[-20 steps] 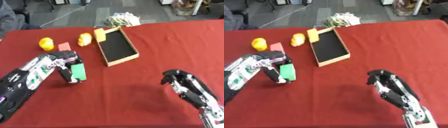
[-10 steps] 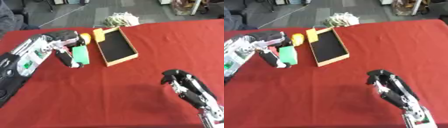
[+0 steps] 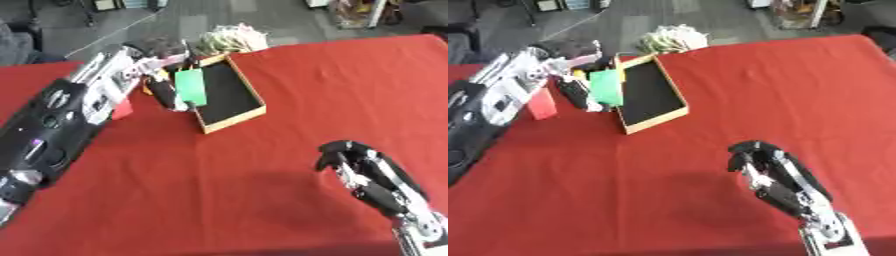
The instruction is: Pick up objects on the table and place them in the box.
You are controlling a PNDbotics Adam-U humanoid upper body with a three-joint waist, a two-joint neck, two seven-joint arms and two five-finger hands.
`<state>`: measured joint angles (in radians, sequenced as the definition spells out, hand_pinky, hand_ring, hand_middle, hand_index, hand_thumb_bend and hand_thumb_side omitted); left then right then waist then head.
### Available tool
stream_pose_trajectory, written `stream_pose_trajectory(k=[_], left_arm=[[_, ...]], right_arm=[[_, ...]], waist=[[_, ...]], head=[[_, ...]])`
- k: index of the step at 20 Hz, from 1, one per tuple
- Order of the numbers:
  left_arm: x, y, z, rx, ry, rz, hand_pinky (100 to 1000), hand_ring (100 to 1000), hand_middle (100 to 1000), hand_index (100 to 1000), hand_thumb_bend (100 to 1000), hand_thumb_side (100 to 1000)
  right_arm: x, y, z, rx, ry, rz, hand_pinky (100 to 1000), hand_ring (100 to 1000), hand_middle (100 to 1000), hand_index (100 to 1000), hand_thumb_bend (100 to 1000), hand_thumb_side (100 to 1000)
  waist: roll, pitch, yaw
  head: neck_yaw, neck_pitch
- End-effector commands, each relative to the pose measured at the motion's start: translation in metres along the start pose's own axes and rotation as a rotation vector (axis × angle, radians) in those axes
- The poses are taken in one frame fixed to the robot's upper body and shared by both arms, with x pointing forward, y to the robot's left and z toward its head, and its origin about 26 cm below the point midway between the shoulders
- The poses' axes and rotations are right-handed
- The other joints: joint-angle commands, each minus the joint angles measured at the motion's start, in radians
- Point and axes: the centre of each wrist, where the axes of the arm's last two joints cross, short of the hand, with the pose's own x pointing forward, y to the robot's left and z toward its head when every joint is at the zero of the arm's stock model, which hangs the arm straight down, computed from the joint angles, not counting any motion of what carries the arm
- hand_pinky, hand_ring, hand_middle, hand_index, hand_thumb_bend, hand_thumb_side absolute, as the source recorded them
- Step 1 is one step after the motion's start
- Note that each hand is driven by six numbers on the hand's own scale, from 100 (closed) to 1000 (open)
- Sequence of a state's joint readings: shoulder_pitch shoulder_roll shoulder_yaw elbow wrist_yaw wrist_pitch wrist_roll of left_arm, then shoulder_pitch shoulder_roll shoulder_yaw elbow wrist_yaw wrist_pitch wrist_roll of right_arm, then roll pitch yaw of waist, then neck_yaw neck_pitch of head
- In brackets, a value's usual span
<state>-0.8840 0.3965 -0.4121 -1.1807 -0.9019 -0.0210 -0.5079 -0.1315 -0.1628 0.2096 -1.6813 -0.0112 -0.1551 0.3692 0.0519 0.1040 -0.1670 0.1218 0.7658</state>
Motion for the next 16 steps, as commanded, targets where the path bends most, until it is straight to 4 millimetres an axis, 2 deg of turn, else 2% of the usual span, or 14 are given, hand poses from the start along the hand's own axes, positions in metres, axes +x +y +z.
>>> stream_pose_trajectory(k=[1,4,7,16], left_arm=[[-0.001,0.002,-0.015,0.055,0.038,0.003,597,484,438,652,443,182],[0.0,-0.005,-0.027,0.092,0.057,0.005,609,491,445,659,454,179],[-0.001,-0.012,-0.035,0.133,0.086,0.014,649,523,493,690,458,168],[-0.008,-0.031,-0.042,0.21,0.135,0.071,703,591,572,762,455,147]], right_arm=[[0.007,0.001,-0.007,0.022,-0.034,-0.002,728,585,544,717,100,439],[0.01,0.003,-0.012,0.041,-0.05,-0.006,728,585,544,717,100,438],[0.012,0.004,-0.016,0.052,-0.06,-0.008,728,585,543,716,100,437],[0.016,0.005,-0.023,0.061,-0.083,-0.007,728,585,543,716,100,435]], waist=[[-0.022,-0.017,-0.009],[-0.024,-0.006,-0.025],[-0.026,0.004,-0.04],[-0.029,0.027,-0.069]], head=[[0.007,0.004],[0.008,0.004],[0.007,0.004],[0.012,0.003]])
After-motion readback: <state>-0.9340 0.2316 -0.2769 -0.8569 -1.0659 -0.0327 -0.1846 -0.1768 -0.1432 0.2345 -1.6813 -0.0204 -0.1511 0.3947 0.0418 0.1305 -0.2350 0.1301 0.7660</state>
